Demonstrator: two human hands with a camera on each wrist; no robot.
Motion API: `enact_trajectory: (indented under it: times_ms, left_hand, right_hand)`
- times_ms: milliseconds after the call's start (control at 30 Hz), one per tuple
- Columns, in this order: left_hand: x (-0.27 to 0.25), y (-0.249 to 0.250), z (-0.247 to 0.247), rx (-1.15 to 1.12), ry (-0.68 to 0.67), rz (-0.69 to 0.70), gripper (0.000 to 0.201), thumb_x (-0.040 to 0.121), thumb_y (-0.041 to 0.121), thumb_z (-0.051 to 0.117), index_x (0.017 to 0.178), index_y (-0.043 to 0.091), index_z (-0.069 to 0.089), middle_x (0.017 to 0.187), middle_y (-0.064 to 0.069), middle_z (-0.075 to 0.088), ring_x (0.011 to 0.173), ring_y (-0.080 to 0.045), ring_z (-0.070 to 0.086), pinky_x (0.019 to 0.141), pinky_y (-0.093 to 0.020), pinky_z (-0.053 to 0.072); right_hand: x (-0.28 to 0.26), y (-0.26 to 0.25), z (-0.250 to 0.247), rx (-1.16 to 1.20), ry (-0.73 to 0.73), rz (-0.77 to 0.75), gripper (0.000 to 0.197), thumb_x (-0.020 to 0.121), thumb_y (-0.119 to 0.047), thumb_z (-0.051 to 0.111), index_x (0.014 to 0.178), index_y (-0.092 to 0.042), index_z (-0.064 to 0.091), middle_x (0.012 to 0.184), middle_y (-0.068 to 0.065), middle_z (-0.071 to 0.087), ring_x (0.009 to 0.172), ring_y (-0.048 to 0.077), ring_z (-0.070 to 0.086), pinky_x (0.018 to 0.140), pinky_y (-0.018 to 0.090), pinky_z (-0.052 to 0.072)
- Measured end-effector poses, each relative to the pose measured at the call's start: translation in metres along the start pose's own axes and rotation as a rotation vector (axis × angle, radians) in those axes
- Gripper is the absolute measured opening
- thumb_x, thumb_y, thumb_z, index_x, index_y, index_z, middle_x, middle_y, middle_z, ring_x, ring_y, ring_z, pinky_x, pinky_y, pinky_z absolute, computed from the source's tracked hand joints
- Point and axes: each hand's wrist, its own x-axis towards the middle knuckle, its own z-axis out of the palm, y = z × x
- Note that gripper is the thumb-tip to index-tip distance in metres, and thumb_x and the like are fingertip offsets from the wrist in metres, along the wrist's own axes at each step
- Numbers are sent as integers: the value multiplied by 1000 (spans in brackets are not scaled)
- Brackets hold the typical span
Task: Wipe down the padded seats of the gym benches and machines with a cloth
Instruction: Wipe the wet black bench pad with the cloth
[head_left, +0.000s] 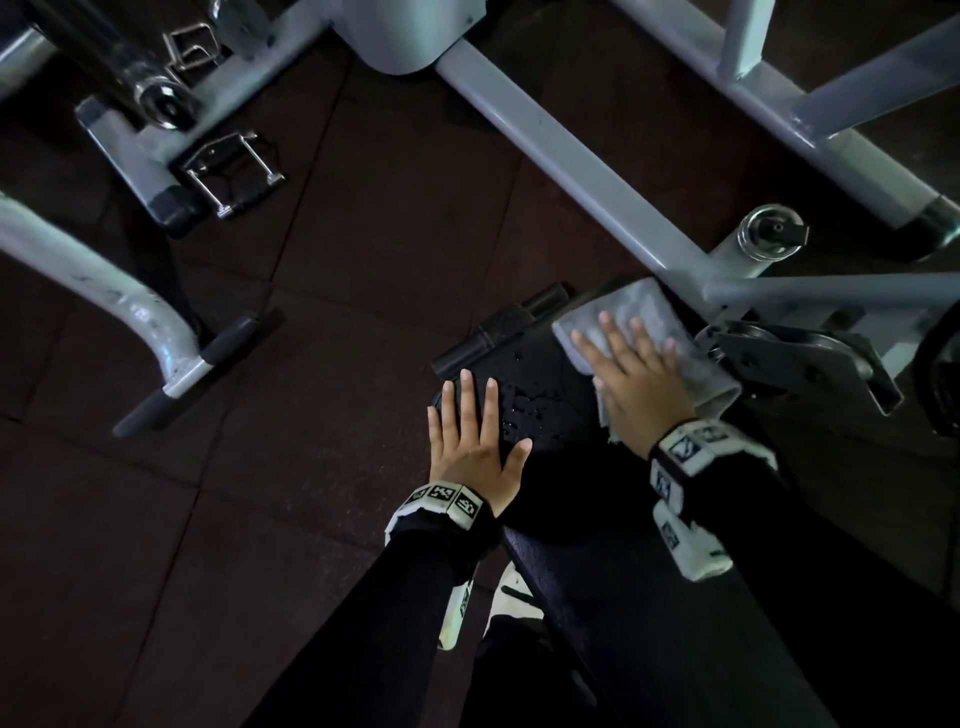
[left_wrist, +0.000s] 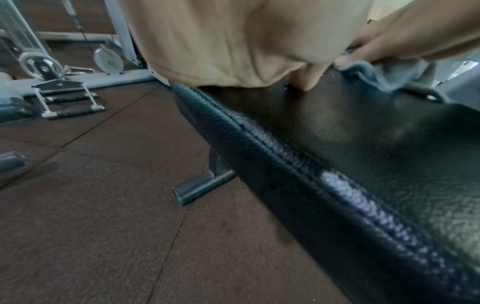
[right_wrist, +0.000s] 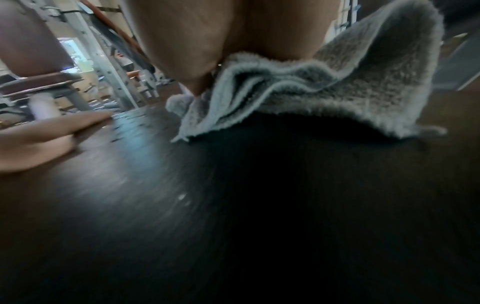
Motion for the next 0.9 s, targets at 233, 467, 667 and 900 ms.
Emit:
enact_trajectory:
  times_ms: [233,467,667,900]
  left_hand:
    - [-1,15,-17,-40,-61,-79,88,78,64,16,153,19,2,160,-8,-6,148,-26,-9,118,-47,-6]
    - [7,112,-34,-36,-75,116,67,96,52,30,153,28,6,161,0,-5,148,-24,-8,113,-58,-12]
    - [28,148,-27,32,-266,58,77,93,61,34,150,37,-12,156,3,-28,140,-34,-31,108,-57,-21]
    - [-20,108,-12,68,-165,196,70,69,45,37,138,33,42,153,-4,35,141,-41,21,113,-57,19]
  right_hand:
    - [-53,-15,3,229,-153,2,63,84,-48,7,143,-38,-12,149,-16,-25,138,9,-27,113,41,-14]
    - [-110,52,1,266,-45,567,57,99,-39,22,150,-25,0,156,-7,-13,144,15,-12,114,49,-4]
    - [-148,75,26,363,-206,735,71,94,-52,27,147,-29,-14,156,-11,-19,144,14,-10,111,62,1]
    - [-146,77,21,371,-273,733,71,95,-54,25,143,-32,-23,151,-13,-28,143,15,-16,111,60,-1]
